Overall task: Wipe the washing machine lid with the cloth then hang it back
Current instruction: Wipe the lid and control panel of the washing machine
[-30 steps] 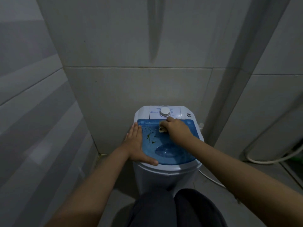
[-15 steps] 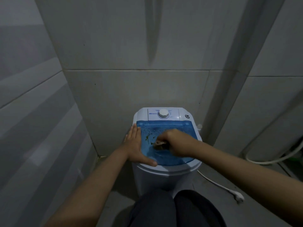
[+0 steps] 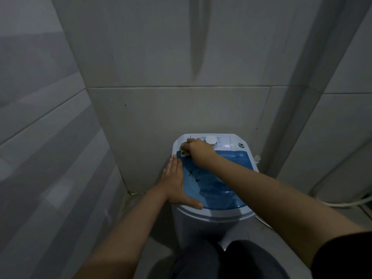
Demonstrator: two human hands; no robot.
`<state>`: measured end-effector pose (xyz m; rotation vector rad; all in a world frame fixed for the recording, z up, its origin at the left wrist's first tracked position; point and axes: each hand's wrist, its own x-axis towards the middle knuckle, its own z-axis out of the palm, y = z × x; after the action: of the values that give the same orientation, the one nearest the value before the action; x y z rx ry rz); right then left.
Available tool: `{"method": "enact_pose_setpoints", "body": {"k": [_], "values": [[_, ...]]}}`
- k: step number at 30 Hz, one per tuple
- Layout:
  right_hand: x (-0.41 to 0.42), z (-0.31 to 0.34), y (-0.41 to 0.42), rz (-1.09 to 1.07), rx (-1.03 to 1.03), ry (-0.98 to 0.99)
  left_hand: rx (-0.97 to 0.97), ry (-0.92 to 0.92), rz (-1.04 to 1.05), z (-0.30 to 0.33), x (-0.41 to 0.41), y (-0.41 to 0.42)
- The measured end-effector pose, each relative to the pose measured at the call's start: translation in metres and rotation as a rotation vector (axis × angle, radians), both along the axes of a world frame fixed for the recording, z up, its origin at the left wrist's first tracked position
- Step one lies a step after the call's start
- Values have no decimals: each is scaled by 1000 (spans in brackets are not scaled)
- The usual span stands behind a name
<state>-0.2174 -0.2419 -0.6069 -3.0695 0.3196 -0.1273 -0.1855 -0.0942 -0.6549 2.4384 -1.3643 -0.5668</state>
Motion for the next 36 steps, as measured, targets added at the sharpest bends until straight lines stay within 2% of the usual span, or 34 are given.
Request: {"method": "enact_pose_setpoints", "body": {"k": [3, 14, 27, 36], "values": [[-7, -8, 4, 35, -89, -1, 27, 3, 0, 3, 0, 0], [-56, -4, 18, 179, -99, 108, 86, -20, 35, 5, -5, 0], [-106, 12, 31, 321, -19, 202, 94, -58, 59, 5, -6, -2], [-111, 26, 30, 293, -75, 326, 96, -55, 48, 6, -7, -2]]}}
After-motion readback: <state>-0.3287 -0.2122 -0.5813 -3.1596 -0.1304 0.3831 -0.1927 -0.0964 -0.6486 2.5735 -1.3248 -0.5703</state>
